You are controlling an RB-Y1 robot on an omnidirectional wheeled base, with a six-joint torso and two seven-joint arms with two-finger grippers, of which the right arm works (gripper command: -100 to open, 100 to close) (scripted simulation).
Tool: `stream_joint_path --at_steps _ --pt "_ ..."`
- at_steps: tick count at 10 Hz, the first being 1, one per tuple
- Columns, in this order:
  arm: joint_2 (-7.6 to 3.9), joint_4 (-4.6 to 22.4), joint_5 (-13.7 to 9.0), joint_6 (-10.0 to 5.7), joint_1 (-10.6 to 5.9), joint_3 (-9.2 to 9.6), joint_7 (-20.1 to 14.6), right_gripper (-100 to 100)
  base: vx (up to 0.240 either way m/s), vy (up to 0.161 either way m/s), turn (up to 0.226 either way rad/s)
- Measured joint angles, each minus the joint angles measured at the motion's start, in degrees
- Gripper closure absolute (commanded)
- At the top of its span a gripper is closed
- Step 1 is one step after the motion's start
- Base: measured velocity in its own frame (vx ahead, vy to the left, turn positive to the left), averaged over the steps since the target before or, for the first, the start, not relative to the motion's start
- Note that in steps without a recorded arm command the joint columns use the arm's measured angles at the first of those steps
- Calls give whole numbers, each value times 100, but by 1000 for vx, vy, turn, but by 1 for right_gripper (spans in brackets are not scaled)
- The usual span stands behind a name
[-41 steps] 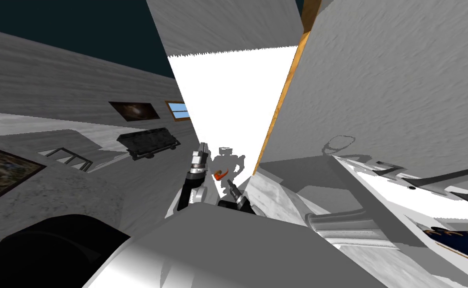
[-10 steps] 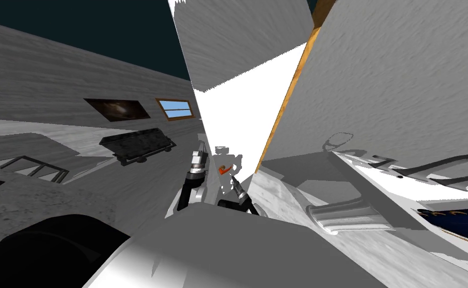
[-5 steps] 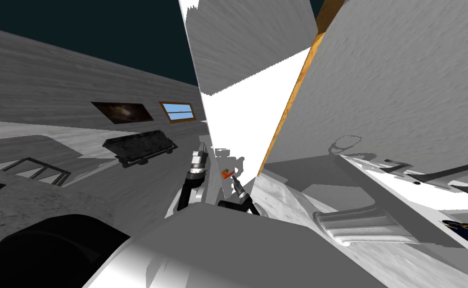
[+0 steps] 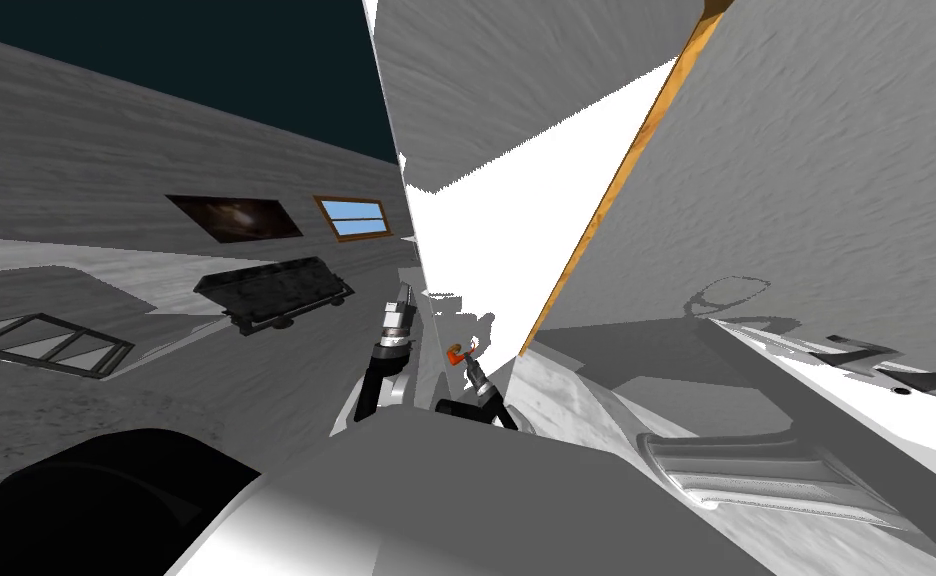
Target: Push the door open
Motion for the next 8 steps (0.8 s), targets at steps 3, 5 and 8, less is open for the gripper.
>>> stream_joint_path --at_steps 3,5,8 --pt "-4 6 0 11 3 1 -1 100 -12 -12 -1" --pt "-9 11 0 14 10 1 -1 100 26 44 -11" --pt "-43 135 -24 -24 -2 -156 34 100 98 176 -54"
